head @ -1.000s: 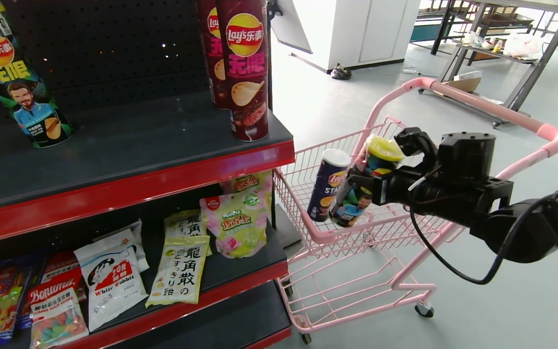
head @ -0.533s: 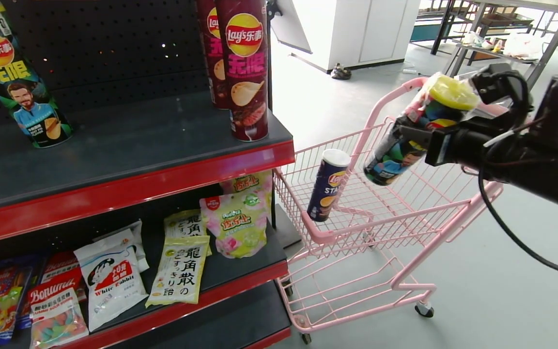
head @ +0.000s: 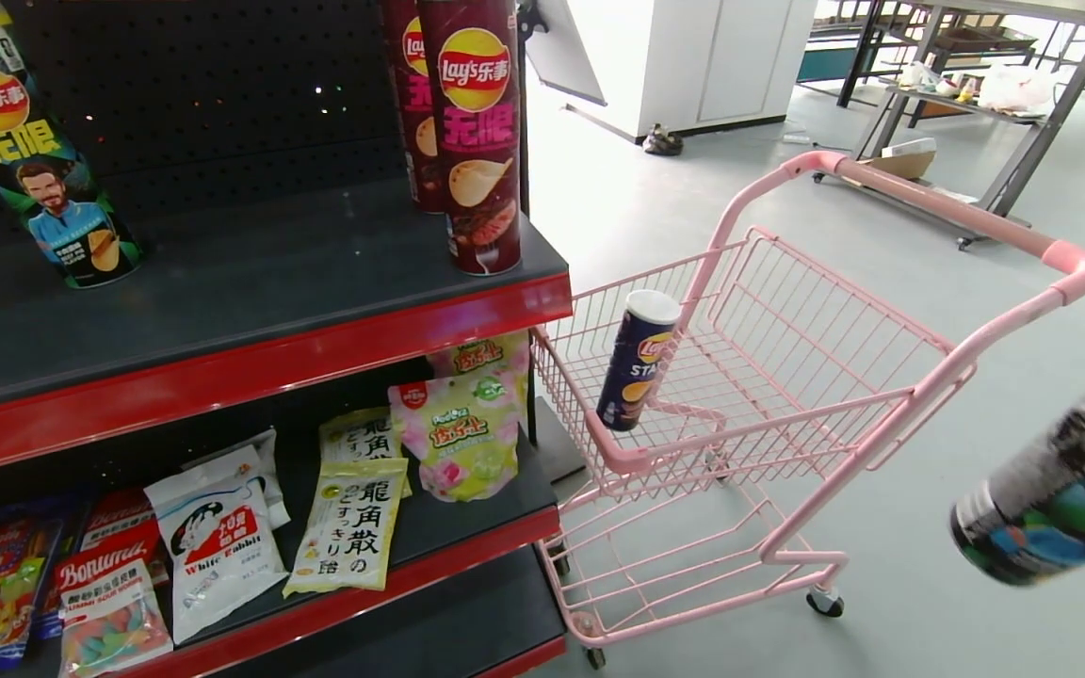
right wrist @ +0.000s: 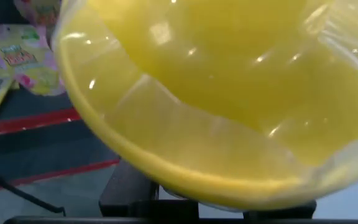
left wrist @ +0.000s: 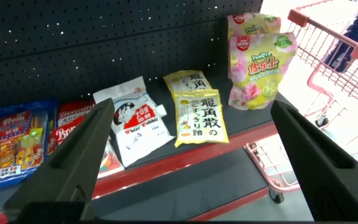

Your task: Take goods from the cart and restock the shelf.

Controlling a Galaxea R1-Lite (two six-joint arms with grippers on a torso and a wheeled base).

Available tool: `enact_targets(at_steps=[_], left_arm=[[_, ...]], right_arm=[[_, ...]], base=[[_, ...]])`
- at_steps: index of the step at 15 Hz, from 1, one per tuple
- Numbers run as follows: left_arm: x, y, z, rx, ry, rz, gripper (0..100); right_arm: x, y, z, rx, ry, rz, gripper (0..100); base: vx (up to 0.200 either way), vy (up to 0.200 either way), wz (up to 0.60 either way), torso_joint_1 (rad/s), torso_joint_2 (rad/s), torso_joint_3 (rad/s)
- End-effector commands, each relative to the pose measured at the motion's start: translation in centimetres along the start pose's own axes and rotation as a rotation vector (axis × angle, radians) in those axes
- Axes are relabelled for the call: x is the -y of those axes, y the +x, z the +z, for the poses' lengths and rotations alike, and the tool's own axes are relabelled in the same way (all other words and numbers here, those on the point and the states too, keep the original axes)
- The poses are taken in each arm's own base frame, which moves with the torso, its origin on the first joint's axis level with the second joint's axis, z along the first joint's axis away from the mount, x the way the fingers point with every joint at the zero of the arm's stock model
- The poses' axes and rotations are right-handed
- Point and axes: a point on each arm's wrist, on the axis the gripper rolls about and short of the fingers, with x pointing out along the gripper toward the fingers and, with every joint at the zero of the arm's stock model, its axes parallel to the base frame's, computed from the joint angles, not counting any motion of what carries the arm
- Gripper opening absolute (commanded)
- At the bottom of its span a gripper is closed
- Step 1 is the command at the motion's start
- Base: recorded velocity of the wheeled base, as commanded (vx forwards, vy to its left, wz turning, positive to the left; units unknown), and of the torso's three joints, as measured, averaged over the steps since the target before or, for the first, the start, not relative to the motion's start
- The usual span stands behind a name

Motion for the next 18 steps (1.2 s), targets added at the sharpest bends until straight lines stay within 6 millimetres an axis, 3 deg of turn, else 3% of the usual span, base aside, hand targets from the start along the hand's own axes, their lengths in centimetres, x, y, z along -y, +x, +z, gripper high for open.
enact_targets(at_steps=[1, 6, 18], left_arm=[[0.00, 0.01, 0.00, -0.001, 0.000, 0.000, 100], [0.00, 0.01, 0.00, -0.001, 0.000, -0.001, 100], [0.00, 0.01, 0.00, -0.001, 0.000, -0.001, 100]], right_arm=[[0.20, -5.10, -3.76, 0.042, 0.015, -0.094, 0], [0.22, -5.53, -3.65, 0.057, -0.016, -0.107, 0], [0.22, -5.42, -3.50, 0.057, -0.055, -0.099, 0]], base=[[0.000, 0.000, 0.00, 0.000, 0.00, 0.000], [0.000, 0.000, 0.00, 0.036, -0.13, -0.089], [0.000, 0.000, 0.00, 0.190, -0.53, -0.343]])
